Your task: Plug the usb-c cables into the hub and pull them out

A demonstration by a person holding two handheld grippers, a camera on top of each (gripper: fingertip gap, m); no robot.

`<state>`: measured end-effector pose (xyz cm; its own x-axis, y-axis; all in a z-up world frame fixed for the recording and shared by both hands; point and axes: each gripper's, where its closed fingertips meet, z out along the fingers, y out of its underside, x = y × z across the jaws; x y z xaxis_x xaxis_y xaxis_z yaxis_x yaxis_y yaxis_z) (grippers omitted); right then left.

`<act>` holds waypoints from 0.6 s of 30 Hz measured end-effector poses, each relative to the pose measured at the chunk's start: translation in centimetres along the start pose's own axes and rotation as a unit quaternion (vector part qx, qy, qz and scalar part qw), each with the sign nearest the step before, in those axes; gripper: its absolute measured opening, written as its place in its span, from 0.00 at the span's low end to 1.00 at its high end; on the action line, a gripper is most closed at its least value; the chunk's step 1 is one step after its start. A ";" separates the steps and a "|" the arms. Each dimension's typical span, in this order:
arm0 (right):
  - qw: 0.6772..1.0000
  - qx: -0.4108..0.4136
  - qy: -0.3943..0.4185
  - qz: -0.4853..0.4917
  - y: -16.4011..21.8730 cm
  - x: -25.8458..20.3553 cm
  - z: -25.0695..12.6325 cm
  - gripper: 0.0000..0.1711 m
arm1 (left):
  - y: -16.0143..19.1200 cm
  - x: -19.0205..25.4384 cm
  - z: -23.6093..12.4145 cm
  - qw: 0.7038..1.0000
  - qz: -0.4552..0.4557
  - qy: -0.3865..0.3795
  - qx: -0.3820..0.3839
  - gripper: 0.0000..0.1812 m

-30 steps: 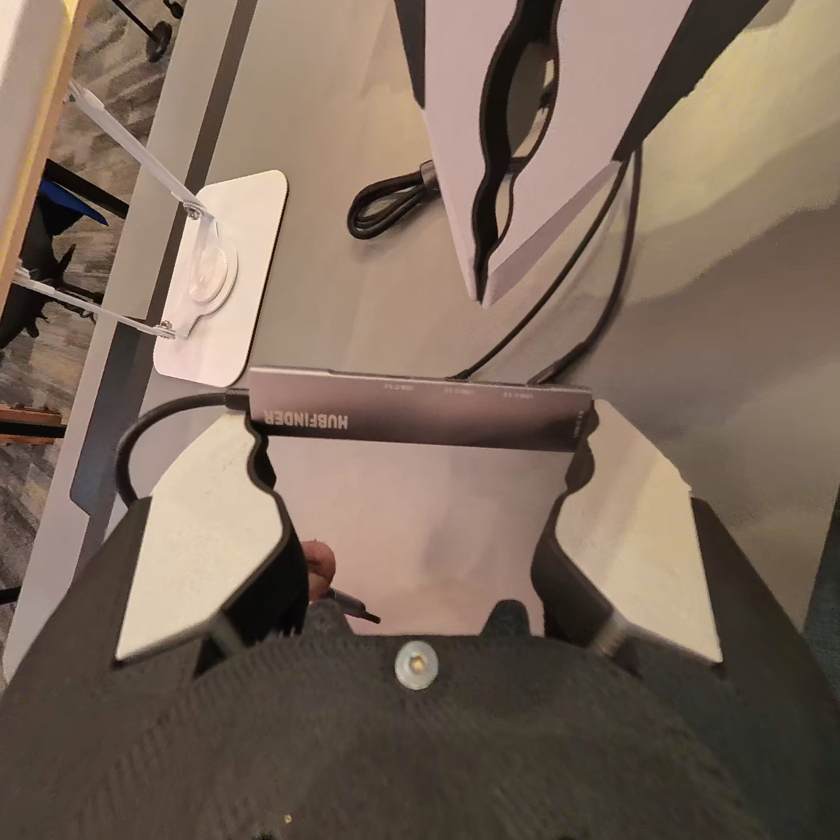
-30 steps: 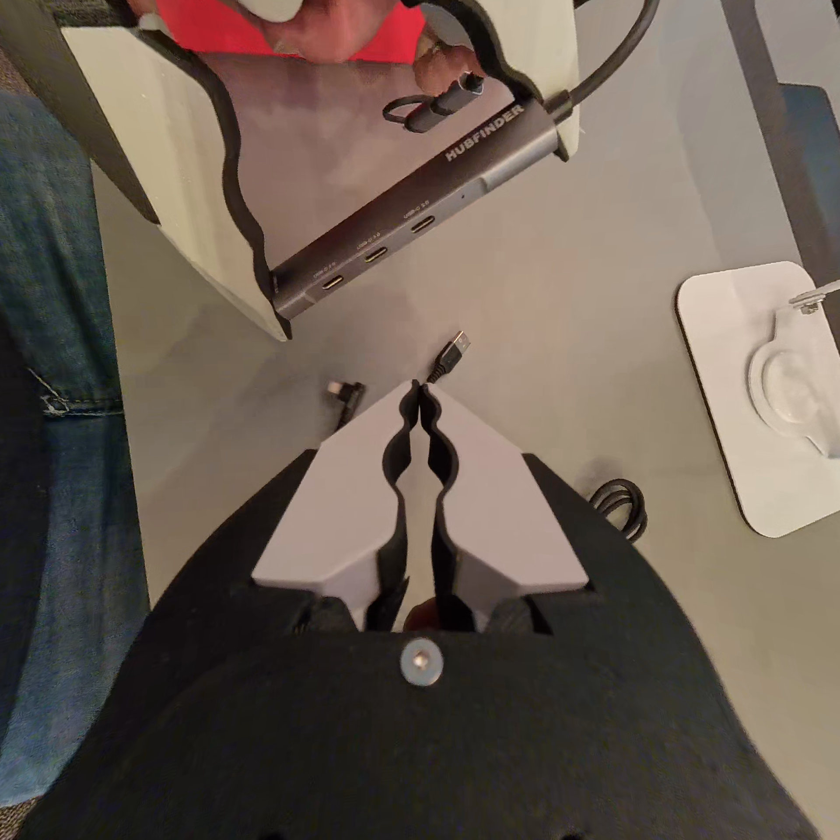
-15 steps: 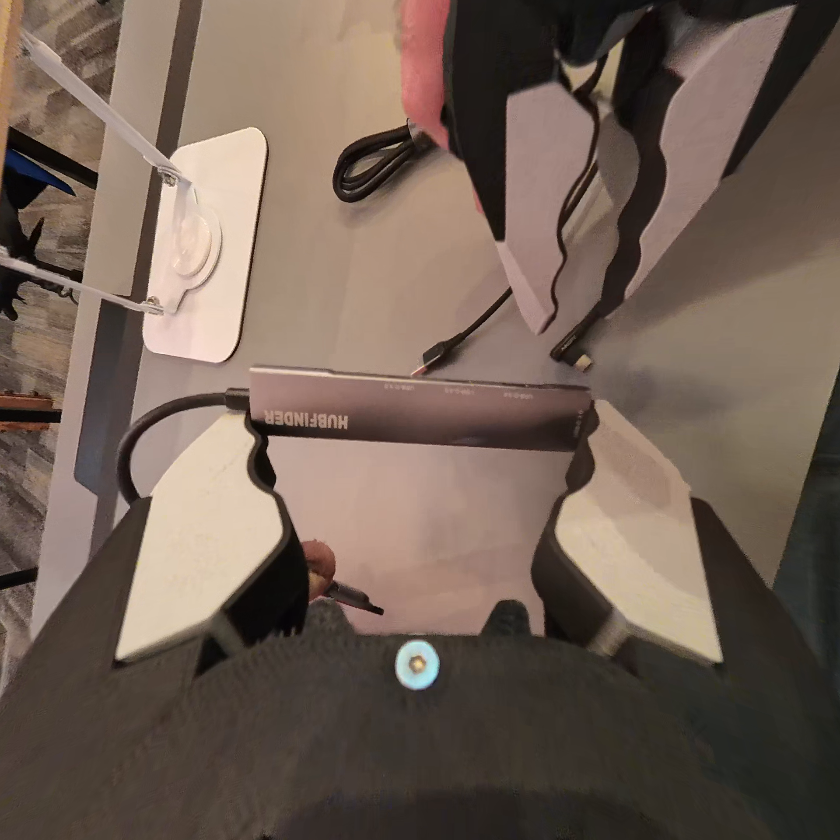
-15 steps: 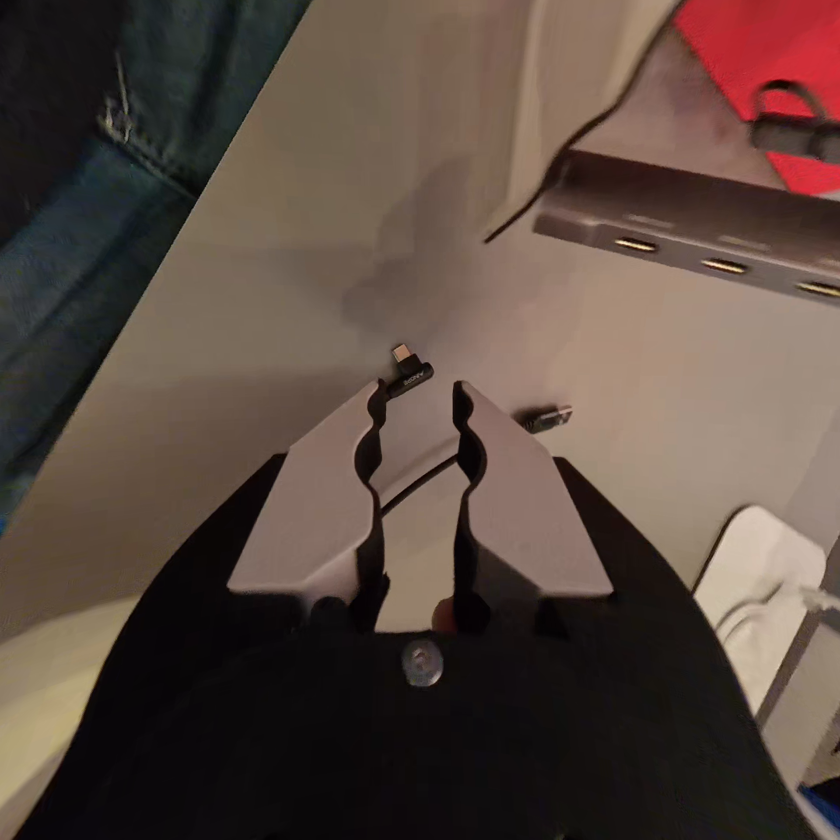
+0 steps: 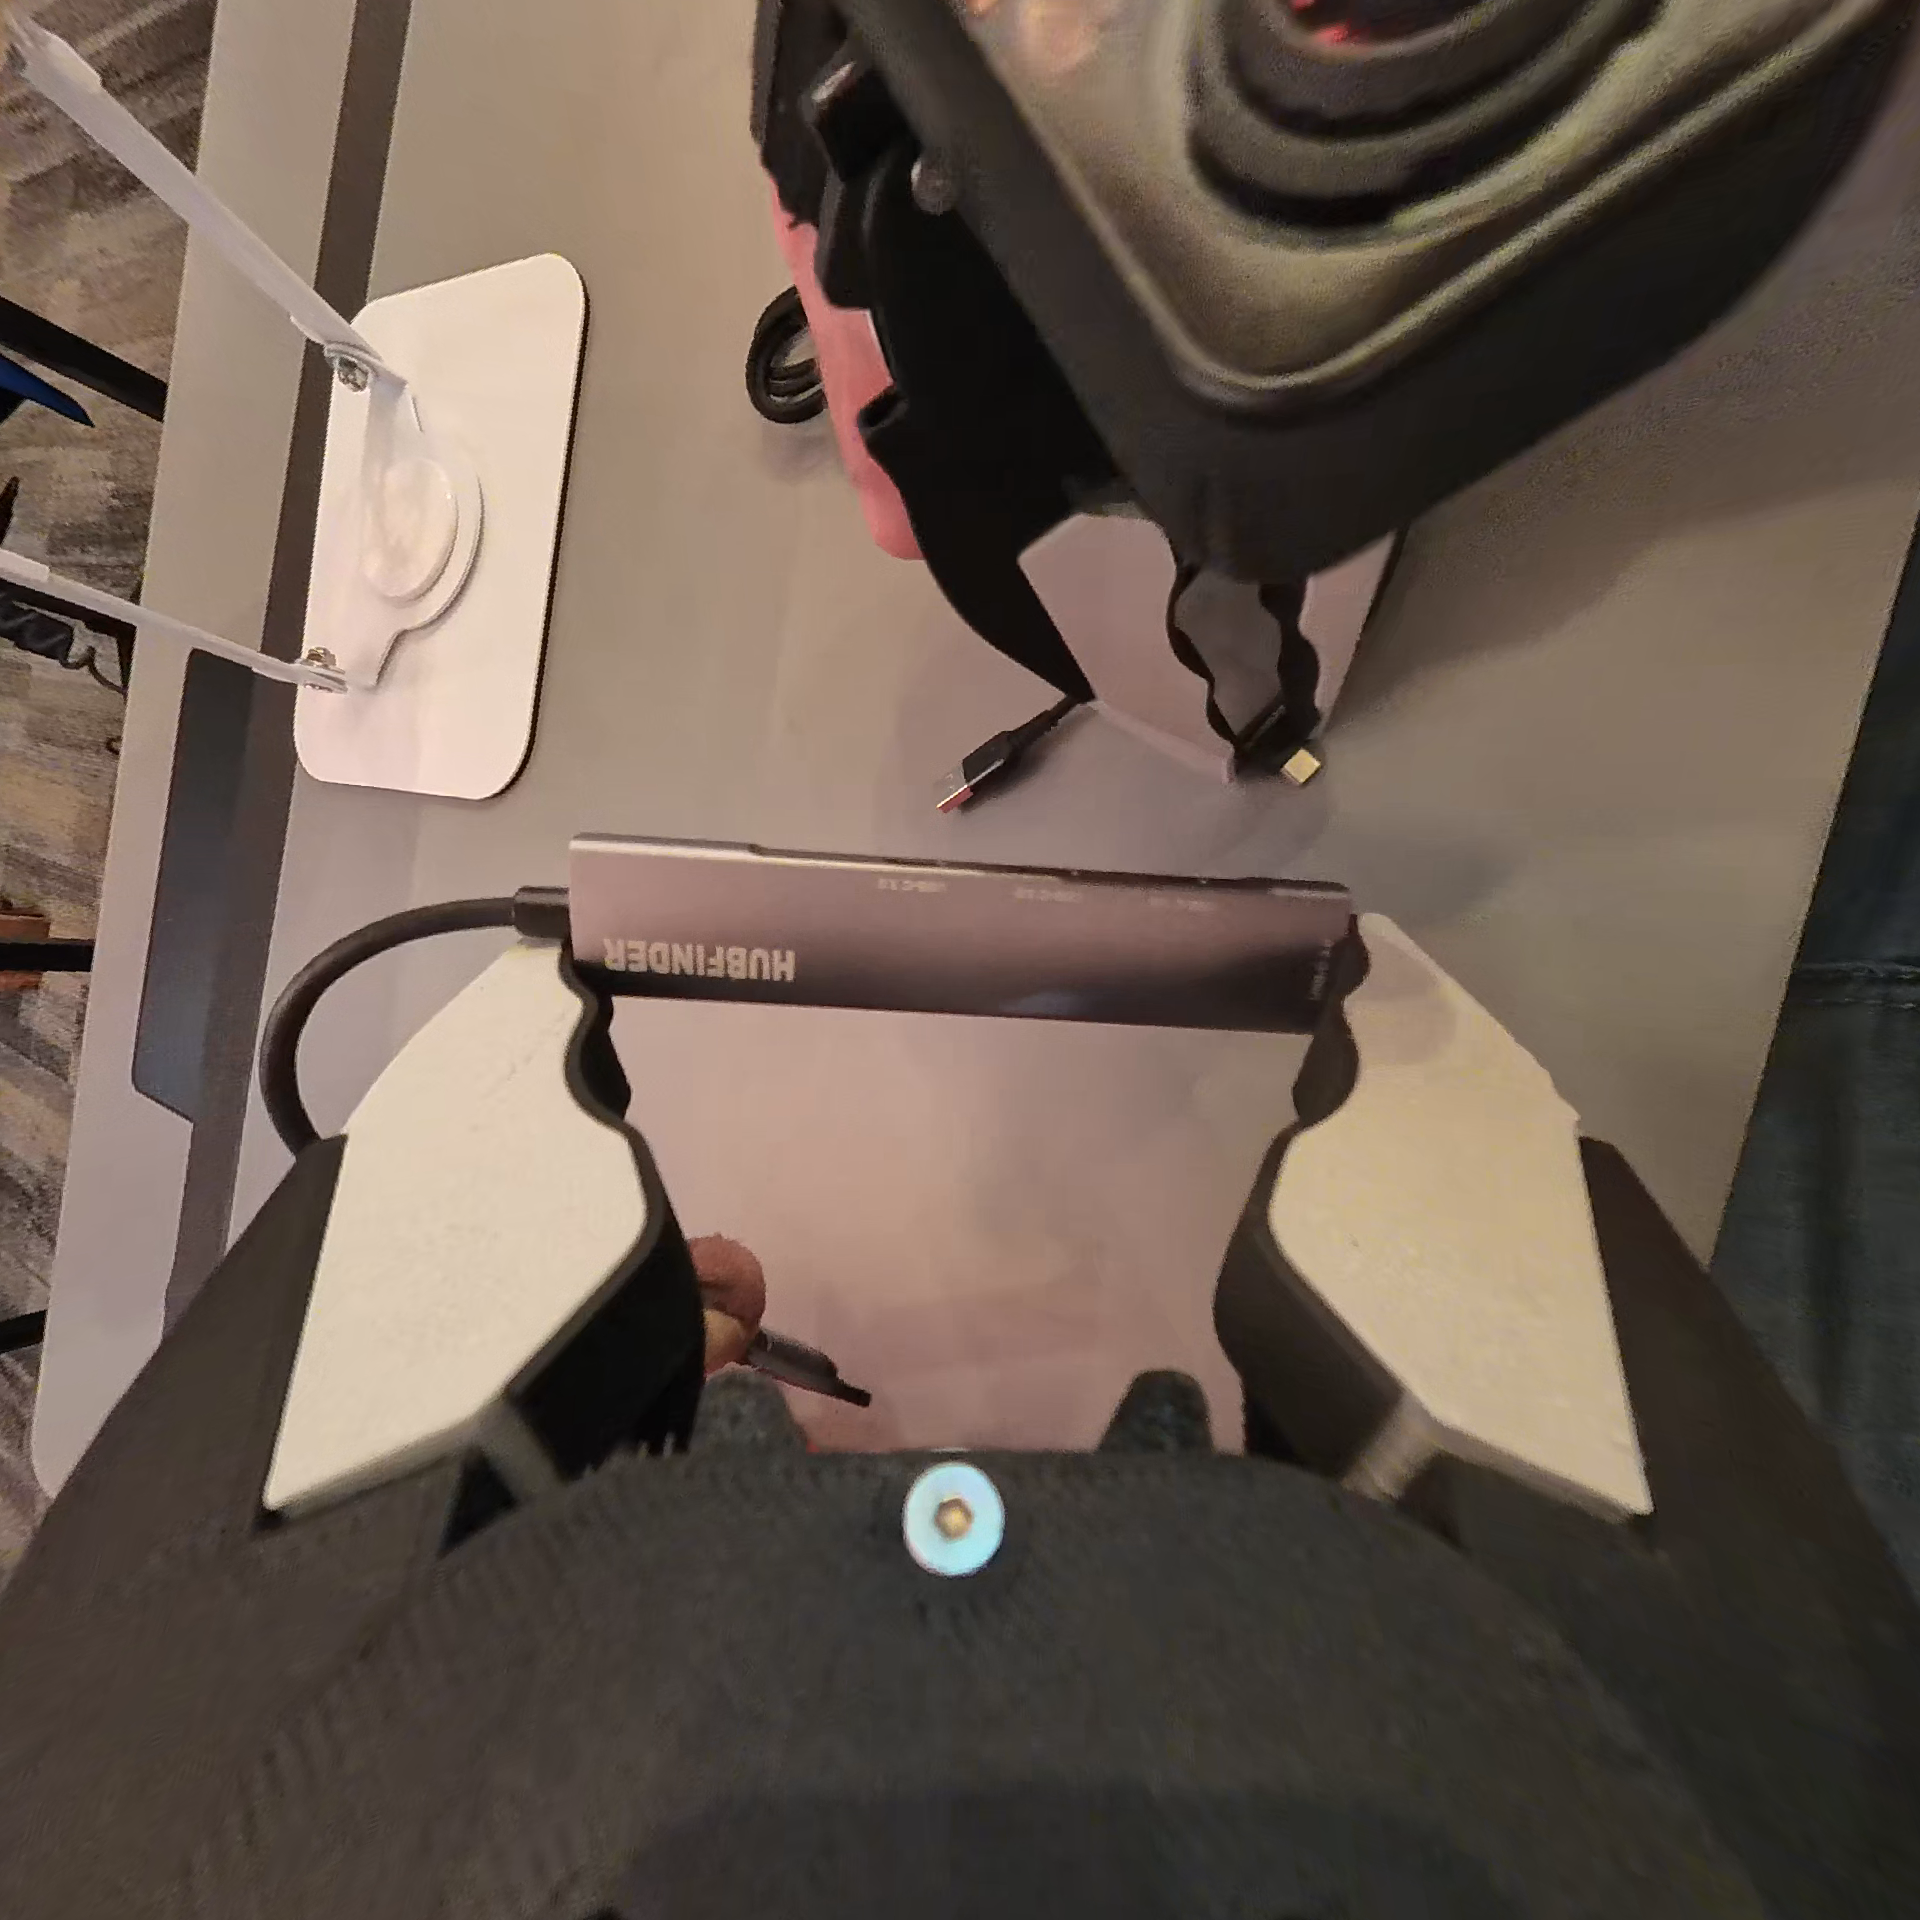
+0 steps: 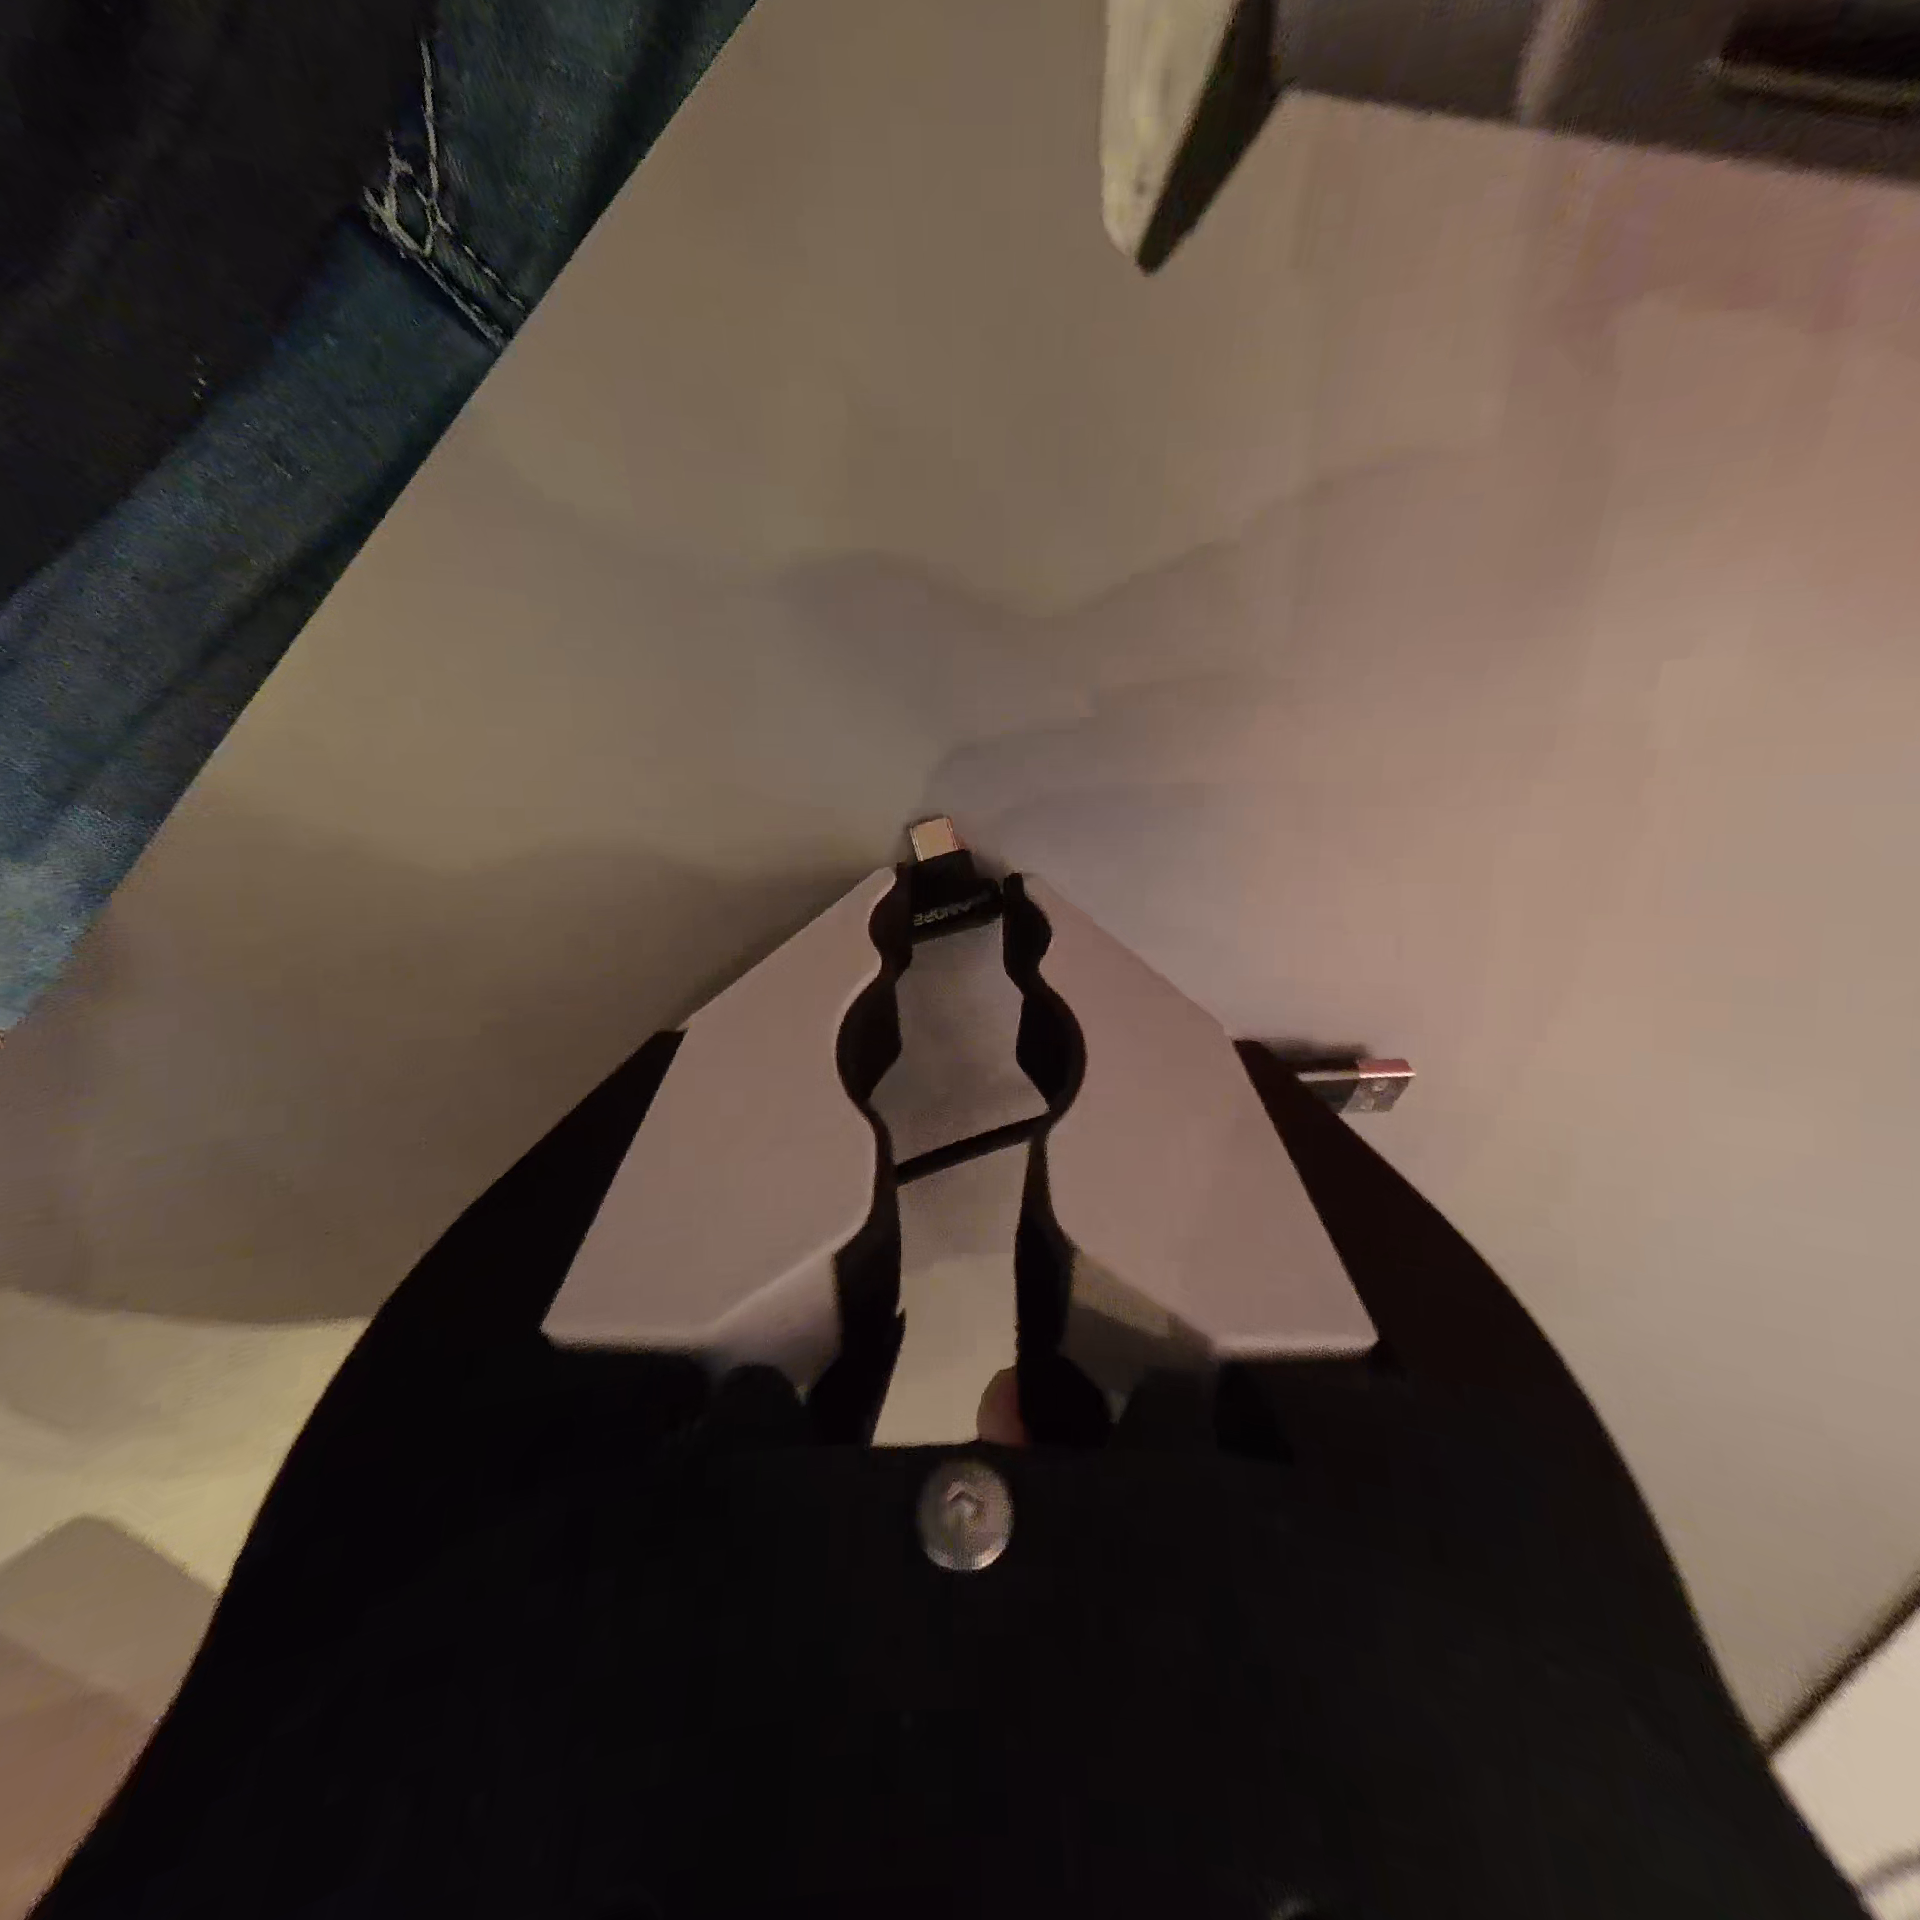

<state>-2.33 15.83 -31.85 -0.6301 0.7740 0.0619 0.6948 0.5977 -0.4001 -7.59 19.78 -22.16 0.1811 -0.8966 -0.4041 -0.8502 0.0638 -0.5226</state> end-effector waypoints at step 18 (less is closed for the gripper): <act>0.964 0.105 0.142 0.201 0.4 3.1 -3.9 0.07 | 0.5 -0.6 1.3 1.000 -0.016 -0.018 -0.006 0.70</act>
<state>-2.61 19.28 -28.29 -0.1845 0.9778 0.0990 0.7592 0.2057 -0.6175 -7.46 20.93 -23.18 0.2262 -0.8814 -0.4146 -0.8496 0.0297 -0.5266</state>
